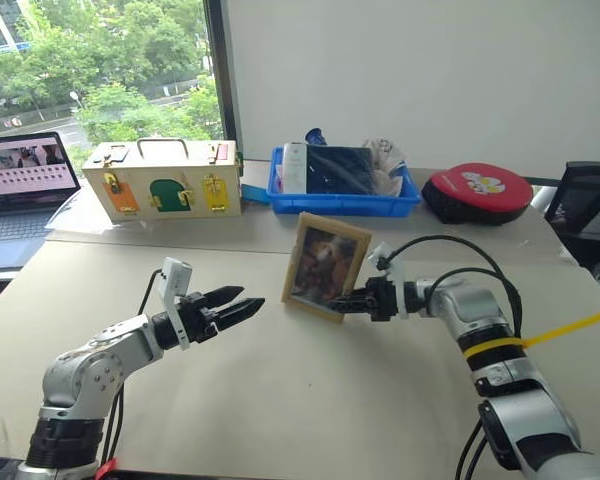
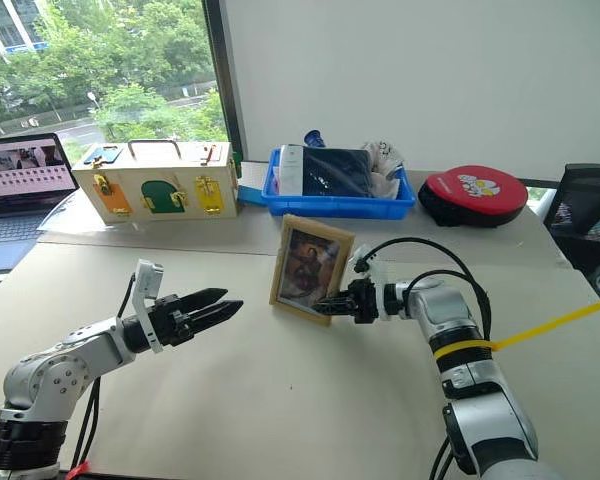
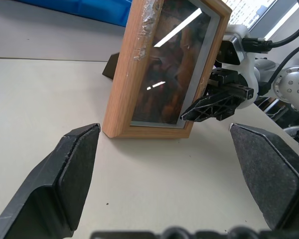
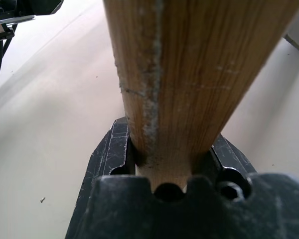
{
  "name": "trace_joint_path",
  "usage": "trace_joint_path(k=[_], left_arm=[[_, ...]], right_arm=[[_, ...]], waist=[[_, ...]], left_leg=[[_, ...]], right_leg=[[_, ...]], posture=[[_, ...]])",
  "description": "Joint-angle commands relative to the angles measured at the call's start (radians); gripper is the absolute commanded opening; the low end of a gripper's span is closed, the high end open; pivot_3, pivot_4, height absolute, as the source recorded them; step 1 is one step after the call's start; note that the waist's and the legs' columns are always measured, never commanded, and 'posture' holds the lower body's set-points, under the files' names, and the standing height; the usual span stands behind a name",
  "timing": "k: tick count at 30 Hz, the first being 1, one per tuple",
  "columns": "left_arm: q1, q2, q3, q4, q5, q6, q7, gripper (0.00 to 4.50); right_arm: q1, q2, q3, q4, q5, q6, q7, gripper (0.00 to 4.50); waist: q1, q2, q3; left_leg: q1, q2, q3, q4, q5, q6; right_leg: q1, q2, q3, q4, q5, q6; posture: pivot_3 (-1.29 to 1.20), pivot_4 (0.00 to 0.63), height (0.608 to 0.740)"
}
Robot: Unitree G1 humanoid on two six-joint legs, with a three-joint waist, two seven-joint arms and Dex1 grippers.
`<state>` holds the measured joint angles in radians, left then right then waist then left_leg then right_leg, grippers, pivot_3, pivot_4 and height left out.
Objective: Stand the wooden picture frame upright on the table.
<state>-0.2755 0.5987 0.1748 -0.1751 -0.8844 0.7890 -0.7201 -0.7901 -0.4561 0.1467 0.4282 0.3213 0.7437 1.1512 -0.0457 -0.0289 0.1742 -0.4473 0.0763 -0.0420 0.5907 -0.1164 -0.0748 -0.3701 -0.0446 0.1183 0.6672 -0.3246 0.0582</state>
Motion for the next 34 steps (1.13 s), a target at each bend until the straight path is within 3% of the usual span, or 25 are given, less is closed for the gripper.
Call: trace_joint_path(k=[1, 2, 3, 6, 9, 15, 20, 22, 25, 30, 34], left_arm=[[-0.013, 0.013, 0.000, 0.003, 0.026, -0.009, -0.024, 4.50], [-0.017, 0.015, -0.003, 0.008, 0.036, -0.012, -0.029, 4.50], [-0.021, 0.015, -0.005, 0.014, 0.045, -0.016, -0.034, 4.50], [-0.031, 0.013, -0.007, 0.027, 0.063, -0.020, -0.048, 4.50], [-0.039, 0.008, -0.006, 0.035, 0.078, -0.022, -0.059, 4.50], [-0.023, 0.025, -0.014, 0.027, 0.147, -0.070, -0.085, 4.50], [0.057, 0.032, 0.015, 0.022, 0.263, -0.227, -0.074, 4.50], [0.074, 0.035, 0.006, 0.045, 0.319, -0.283, -0.068, 4.50], [0.088, 0.049, -0.080, 0.111, 0.488, -0.439, -0.069, 4.50], [0.073, 0.005, -0.084, 0.160, 0.561, -0.551, -0.025, 4.50], [0.072, -0.004, -0.089, 0.171, 0.574, -0.569, -0.037, 4.50]], right_arm=[[0.024, -0.010, -0.022, -0.085, 0.050, 0.059, 0.015, 1.77], [0.032, -0.012, -0.030, -0.097, 0.057, 0.063, 0.010, 2.28], [0.038, -0.014, -0.037, -0.106, 0.061, 0.066, 0.006, 2.43], [0.057, -0.025, -0.052, -0.124, 0.069, 0.070, -0.008, 3.62], [0.070, -0.040, -0.070, -0.145, 0.090, 0.088, -0.016, 4.47], [0.132, -0.121, -0.162, -0.172, 0.112, 0.078, -0.046, 4.47], [0.366, -0.201, -0.330, -0.322, 0.128, -0.099, -0.061, 4.47], [0.472, -0.197, -0.372, -0.406, 0.096, -0.265, -0.077, 4.47], [0.603, -0.163, -0.423, -0.517, 0.070, -0.352, -0.178, 4.47], [0.762, -0.110, -0.429, -0.649, 0.029, -0.477, -0.276, 4.47], [0.806, -0.094, -0.432, -0.708, 0.044, -0.472, -0.335, 4.47]], waist=[[0.000, 0.000, 0.000], [0.000, 0.000, 0.000], [0.001, 0.000, 0.000], [0.002, 0.000, 0.000], [0.003, 0.000, 0.000], [0.005, 0.000, 0.000], [0.012, 0.000, 0.000], [0.013, 0.000, 0.000], [0.004, 0.001, 0.000], [0.002, 0.000, 0.000], [0.002, 0.000, 0.000]], left_leg=[[0.000, 0.000, 0.000, 0.000, 0.000, 0.000], [0.000, 0.000, 0.000, 0.000, 0.000, 0.000], [0.000, 0.000, 0.000, 0.000, 0.000, 0.000], [0.000, 0.000, 0.000, 0.000, 0.000, 0.000], [0.000, 0.000, 0.000, 0.000, 0.000, 0.000], [0.000, 0.000, 0.000, 0.000, 0.000, 0.000], [-0.001, 0.000, 0.000, -0.001, -0.001, 0.001], [-0.001, 0.000, 0.000, -0.001, -0.001, 0.002], [0.000, 0.000, 0.000, 0.000, -0.001, 0.002], [0.001, 0.000, 0.001, 0.001, 0.000, 0.002], [0.001, 0.000, 0.001, 0.001, 0.000, 0.002]], right_leg=[[0.000, 0.000, 0.000, 0.000, 0.000, 0.000], [0.000, 0.000, 0.000, 0.000, 0.000, 0.000], [0.000, 0.000, 0.000, 0.000, 0.000, 0.000], [0.000, 0.000, 0.000, 0.000, 0.000, 0.000], [0.000, 0.000, 0.000, 0.000, 0.000, 0.000], [0.000, 0.000, 0.000, 0.000, 0.000, 0.000], [0.000, 0.000, 0.000, -0.002, 0.000, 0.000], [0.000, 0.000, 0.000, -0.003, -0.001, 0.000], [0.001, 0.000, 0.001, -0.002, -0.001, 0.000], [0.002, 0.000, 0.002, -0.002, 0.000, 0.001], [0.001, 0.000, 0.002, -0.002, 0.000, 0.001]], posture=[[0.00, 0.150, 0.726], [0.00, 0.150, 0.726], [0.00, 0.150, 0.726], [0.00, 0.150, 0.726], [0.00, 0.150, 0.726], [0.00, 0.150, 0.726], [0.00, 0.150, 0.726], [0.00, 0.150, 0.726], [0.00, 0.150, 0.726], [0.00, 0.150, 0.726], [0.00, 0.150, 0.726]])
